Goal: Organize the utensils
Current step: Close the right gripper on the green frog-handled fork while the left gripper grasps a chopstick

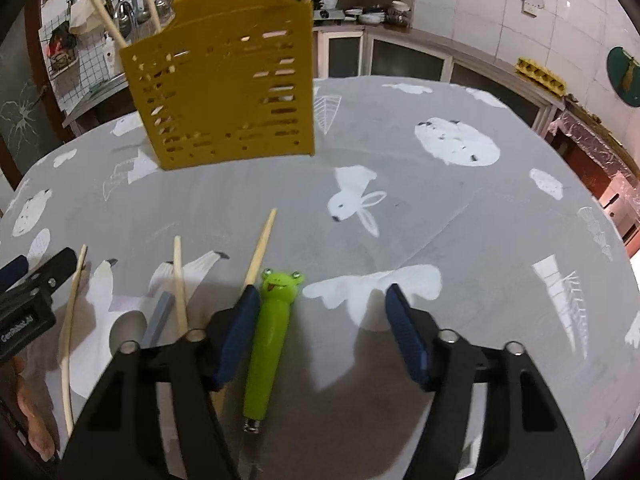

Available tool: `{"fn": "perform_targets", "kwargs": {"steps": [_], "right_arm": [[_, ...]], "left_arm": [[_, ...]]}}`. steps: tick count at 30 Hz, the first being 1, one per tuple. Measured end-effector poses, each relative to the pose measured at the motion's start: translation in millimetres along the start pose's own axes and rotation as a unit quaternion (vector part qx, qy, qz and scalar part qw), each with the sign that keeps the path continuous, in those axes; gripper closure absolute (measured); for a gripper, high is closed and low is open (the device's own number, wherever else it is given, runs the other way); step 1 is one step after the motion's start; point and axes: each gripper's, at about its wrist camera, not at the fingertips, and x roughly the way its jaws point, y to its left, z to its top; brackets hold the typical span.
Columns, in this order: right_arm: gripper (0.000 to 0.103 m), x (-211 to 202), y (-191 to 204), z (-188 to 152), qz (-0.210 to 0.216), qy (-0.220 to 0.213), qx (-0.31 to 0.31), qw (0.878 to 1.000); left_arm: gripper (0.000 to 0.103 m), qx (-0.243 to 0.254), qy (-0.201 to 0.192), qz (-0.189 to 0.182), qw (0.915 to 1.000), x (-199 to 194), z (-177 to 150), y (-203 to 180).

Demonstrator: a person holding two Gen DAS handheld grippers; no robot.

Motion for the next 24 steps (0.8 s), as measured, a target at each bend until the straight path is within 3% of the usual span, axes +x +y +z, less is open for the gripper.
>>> {"fn": "perform_targets", "kwargs": {"steps": [6,13,16,18,24], "right_arm": [[0.079,3,1,6,0.018,0.005,0.003,1.0],[0.081,10,0,15,0.03,0.006,0.002,1.0],[0.081,11,0,17,0.031,0.004,0.001,0.999],[0.081,12,0,18,0.033,0.004,0.001,0.999],[0.081,12,0,19,0.036,0.002,0.0,0.999]], "left_arm": [[0.005,-0.002,0.02,-0.012,0.9997,10,-1,-2],[0.007,-0.016,0.04,-0.02,0.9989,21,-1,-2],[0.024,-0.005,0.036,-0.009,0.9993,20,-1,-9],[0.041,0.003,0.033,-0.012,0.9994,19,0,-12],[0.074,0.014,0.036,-0.024,0.999,16,2,-22]]}}
